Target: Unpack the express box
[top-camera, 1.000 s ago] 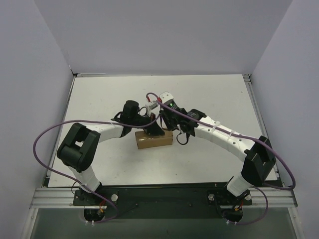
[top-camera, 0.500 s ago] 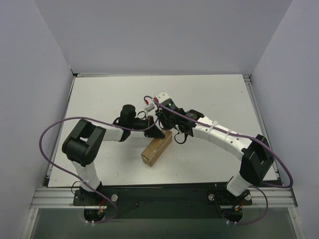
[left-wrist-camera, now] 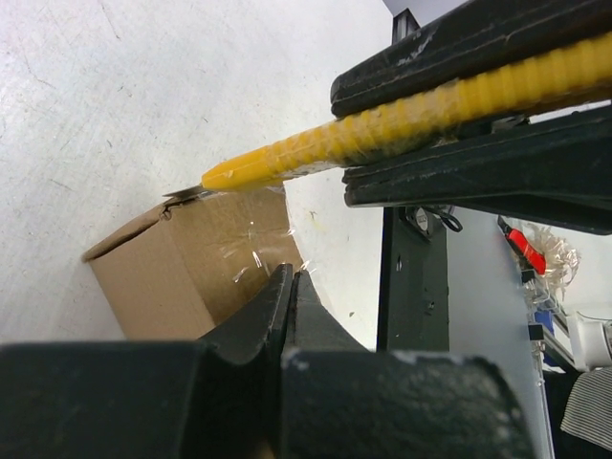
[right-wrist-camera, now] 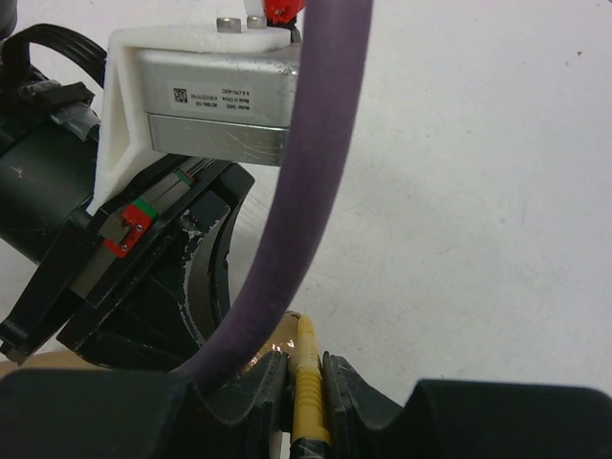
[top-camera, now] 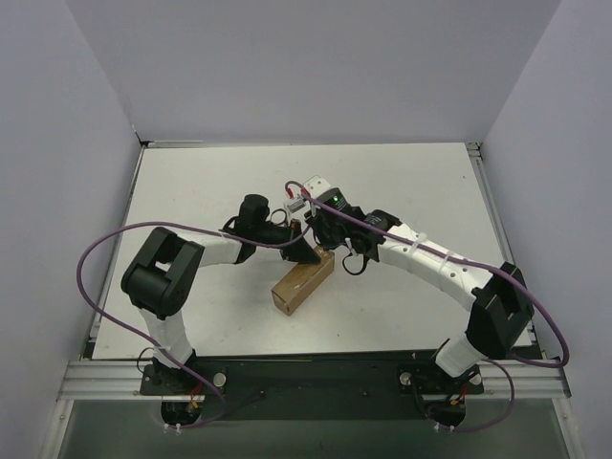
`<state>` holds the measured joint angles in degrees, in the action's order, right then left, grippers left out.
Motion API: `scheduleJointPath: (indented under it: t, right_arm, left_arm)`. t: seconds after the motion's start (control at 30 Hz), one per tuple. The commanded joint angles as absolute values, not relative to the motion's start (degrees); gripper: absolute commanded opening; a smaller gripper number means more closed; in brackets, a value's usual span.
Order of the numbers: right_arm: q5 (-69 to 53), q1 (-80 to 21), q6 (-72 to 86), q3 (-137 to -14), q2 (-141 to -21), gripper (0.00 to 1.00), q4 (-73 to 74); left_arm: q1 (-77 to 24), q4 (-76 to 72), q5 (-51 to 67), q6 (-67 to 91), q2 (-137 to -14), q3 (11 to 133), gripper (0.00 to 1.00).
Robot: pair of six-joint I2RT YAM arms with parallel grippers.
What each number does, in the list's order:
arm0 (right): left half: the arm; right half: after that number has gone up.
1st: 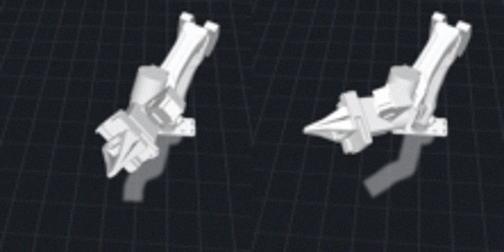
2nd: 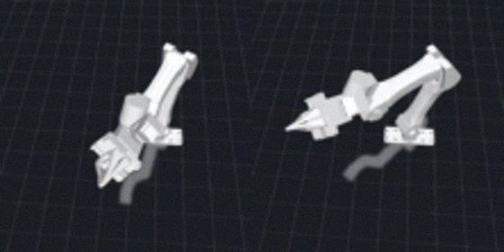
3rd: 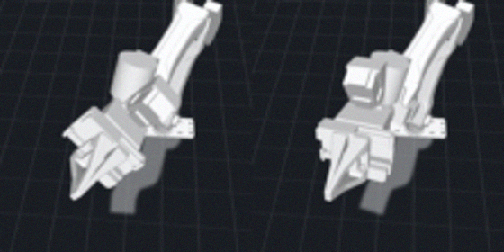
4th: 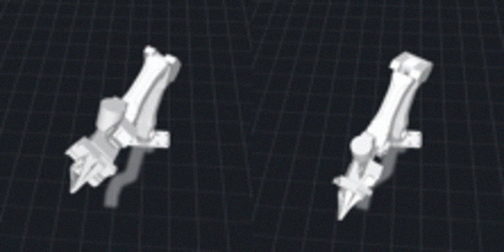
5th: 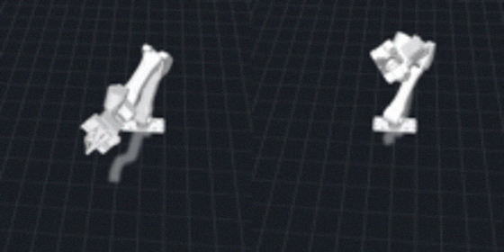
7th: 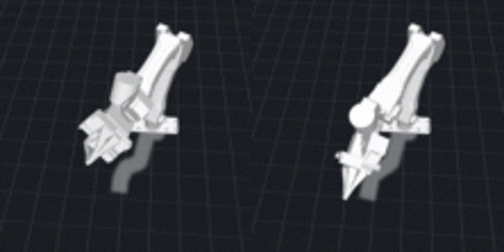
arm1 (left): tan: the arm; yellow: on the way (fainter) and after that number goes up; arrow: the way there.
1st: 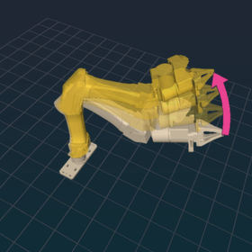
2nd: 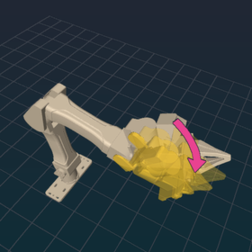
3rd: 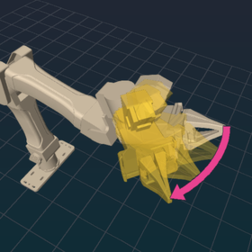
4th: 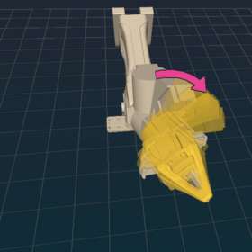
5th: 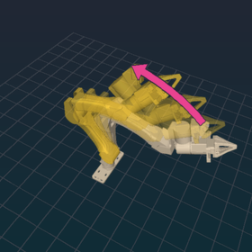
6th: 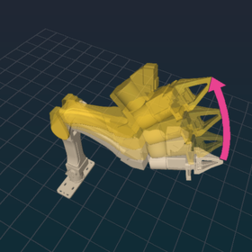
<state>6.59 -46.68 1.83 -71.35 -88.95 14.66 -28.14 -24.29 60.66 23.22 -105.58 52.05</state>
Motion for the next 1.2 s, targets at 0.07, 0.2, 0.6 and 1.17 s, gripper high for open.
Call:
scheduleJointPath:
  t: [0.07,0.2,0.6,1.17]
  right_arm:
    - [5.27,-46.14,0.44,-70.14,-85.52,0.0,21.35]
    - [7.64,-46.14,1.4,-71.28,-85.43,0.0,23.11]
    - [13.36,-47.46,5.71,-72.25,-85.34,0.0,24.79]
    - [15.2,-47.46,3.6,-71.81,-85.78,0.0,22.32]
  left_arm:
    - [-29.35,-10.2,48.43,14.77,-109.16,50.01,0.0]
    - [-29.88,-9.93,47.37,14.77,-109.16,49.92,0.0]
    - [-30.94,-10.02,45.52,15.2,-108.99,50.01,0.0]
    - [-28.74,-65.51,68.28,50.78,-109.32,42.72,0.0]
